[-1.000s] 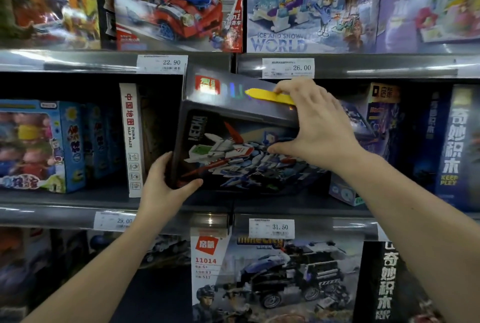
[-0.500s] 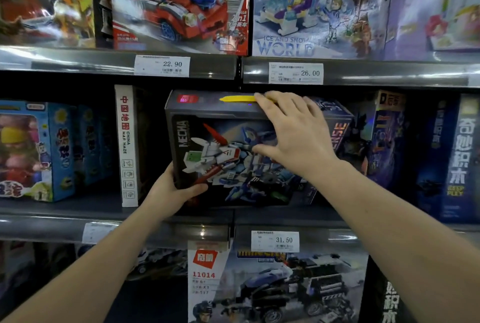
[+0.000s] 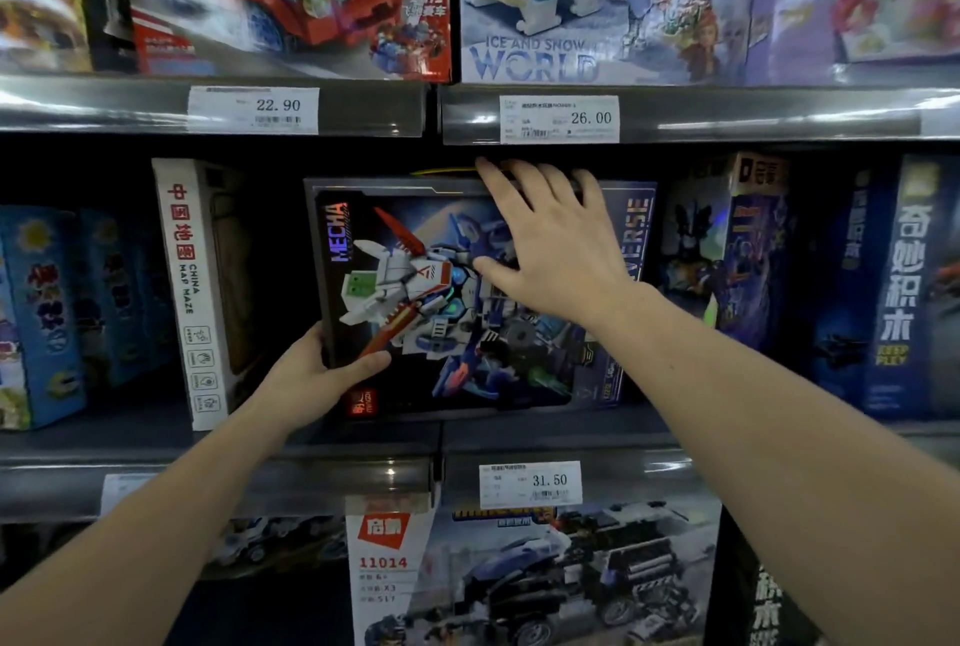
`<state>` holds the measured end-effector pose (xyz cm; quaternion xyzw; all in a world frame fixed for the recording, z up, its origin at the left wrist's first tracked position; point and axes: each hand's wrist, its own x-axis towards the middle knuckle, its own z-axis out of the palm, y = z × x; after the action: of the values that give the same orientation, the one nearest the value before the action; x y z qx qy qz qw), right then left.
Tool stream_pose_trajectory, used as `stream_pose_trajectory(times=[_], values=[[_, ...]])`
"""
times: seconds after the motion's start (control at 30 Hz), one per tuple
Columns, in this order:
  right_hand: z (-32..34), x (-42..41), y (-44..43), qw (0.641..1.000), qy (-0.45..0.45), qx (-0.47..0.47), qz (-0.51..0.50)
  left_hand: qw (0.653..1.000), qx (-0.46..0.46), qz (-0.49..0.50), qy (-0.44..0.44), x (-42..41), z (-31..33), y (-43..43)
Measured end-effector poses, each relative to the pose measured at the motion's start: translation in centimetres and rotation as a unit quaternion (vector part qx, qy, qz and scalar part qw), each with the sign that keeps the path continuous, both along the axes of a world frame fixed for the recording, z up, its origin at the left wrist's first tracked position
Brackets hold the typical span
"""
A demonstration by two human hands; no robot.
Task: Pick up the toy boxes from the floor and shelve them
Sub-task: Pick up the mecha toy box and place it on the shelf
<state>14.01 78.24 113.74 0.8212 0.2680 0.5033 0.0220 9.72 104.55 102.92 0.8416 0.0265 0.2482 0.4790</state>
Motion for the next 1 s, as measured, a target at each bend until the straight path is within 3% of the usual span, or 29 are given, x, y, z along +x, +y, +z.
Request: stream_pose_trajectory(times=[0.4,0.7,1.0], values=[[1.7,2.3,-0.5,0.998,0.053,-0.027,-0.022,0.998,-0.025,0.0,0.051,1.4,0.3,-0.4],[1.6,2.1,-0.4,0.998,0.044,-0.029,-0.025,0.998,-0.001,-0.01,0.062,0.9,0.4,-0.1],[0.0,1.6,-1.9,0.999,0.029,-0.027,0.009,0.998,-0.048,0.004,0.036,0.8,-0.5,-1.2]])
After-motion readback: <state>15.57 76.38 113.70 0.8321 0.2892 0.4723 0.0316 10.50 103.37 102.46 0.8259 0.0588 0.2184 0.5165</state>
